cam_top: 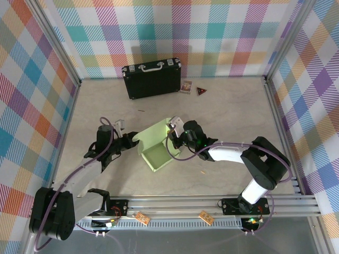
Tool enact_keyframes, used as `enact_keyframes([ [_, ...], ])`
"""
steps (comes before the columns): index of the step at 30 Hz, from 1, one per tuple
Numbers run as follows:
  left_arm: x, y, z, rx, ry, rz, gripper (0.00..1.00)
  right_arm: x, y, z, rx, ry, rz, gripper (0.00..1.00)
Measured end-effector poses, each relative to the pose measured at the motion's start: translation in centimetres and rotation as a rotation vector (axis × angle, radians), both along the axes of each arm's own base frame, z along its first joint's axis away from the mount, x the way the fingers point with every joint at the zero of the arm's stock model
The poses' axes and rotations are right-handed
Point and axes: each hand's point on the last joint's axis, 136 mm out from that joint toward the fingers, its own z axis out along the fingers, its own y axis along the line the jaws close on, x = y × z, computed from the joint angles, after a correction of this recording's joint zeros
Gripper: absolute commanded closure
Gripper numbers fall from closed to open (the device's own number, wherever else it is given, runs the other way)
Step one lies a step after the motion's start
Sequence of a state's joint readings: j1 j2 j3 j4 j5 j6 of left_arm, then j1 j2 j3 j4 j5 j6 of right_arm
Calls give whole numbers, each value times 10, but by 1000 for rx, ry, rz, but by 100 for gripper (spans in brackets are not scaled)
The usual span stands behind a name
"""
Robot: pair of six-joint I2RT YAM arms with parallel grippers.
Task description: Fold the paper box
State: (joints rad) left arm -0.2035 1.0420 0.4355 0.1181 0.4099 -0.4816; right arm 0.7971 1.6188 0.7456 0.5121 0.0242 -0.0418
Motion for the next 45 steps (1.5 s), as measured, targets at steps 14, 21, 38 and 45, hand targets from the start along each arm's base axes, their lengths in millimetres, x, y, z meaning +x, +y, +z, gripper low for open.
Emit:
enact_keyframes([
  [14,-2,-5,8,13,-142,-36,51,-3,-23,12,36,-93,133,100],
  [21,12,20,7,181,-277,49,50,-2,-45,15,48,-107,164,100],
  [38,48,-9,23,490,-601,-349,53,11,-95,60,78,-176,236,100],
  [45,30,-31,36,379,-760,-543,56,2,-101,83,115,-204,341,100],
])
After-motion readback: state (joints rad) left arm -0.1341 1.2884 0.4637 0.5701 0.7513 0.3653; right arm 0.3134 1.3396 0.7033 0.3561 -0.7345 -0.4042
